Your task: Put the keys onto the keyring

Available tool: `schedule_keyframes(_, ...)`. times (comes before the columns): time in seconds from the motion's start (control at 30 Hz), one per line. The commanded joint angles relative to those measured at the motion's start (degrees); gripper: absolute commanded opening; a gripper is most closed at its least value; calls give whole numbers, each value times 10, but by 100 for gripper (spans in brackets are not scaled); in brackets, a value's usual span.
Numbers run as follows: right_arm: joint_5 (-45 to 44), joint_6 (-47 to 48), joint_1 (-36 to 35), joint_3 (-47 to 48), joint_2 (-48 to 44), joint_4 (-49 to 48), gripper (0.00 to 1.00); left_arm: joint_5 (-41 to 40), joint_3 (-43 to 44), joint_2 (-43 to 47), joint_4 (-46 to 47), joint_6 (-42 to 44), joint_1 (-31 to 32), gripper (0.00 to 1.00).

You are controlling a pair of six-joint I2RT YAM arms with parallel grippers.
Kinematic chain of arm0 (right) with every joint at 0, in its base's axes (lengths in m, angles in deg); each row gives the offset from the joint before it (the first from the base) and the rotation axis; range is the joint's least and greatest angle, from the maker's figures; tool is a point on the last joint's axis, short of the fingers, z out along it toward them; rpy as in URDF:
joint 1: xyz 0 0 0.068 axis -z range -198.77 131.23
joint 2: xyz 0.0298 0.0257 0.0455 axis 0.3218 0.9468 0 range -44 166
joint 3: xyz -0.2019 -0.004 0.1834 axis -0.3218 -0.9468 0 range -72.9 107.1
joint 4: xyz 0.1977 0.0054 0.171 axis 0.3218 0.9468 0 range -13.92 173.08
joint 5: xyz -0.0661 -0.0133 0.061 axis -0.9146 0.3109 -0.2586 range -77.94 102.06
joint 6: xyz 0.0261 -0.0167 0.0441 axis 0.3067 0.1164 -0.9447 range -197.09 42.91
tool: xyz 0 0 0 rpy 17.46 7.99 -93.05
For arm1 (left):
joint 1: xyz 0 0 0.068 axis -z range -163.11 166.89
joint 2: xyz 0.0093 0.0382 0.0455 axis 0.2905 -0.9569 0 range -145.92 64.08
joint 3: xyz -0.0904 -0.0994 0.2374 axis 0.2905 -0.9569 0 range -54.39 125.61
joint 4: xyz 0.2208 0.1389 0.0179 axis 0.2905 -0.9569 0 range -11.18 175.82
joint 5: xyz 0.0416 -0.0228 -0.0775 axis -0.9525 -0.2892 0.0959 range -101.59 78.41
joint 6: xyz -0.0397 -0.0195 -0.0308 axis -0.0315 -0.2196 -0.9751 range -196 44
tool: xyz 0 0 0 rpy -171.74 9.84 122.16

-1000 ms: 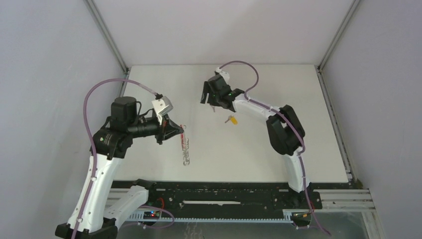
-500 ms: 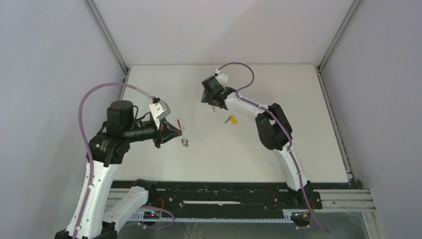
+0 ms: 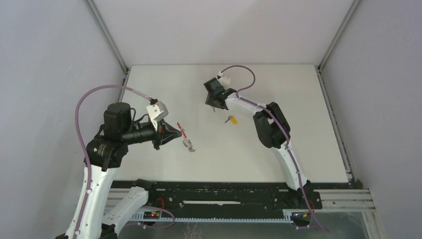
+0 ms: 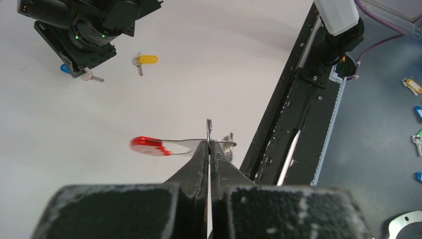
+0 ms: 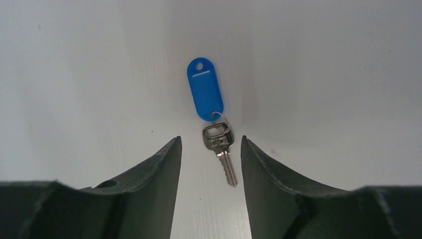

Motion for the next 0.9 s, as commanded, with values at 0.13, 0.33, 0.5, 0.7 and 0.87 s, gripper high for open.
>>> schedule_keyframes(0.13,39,-42,9,54,36,35,55,20,14,15,25,-22,-4,0)
schedule_keyframes(0.33,53,-56,5,55,55,59,41,13,16,21,24,-19,-4,0)
schedule_keyframes(0.5,52,-57,8,54,53,79,38,11,20,26,25,-17,-4,0)
schedule_keyframes(0.7,55,-41,6,38,41,87,21,-2,21,35,28,-13,-4,0)
schedule_keyframes(0.87,79,-32,2,-65,-19,39,13,-1,23,44,27,-14,-4,0)
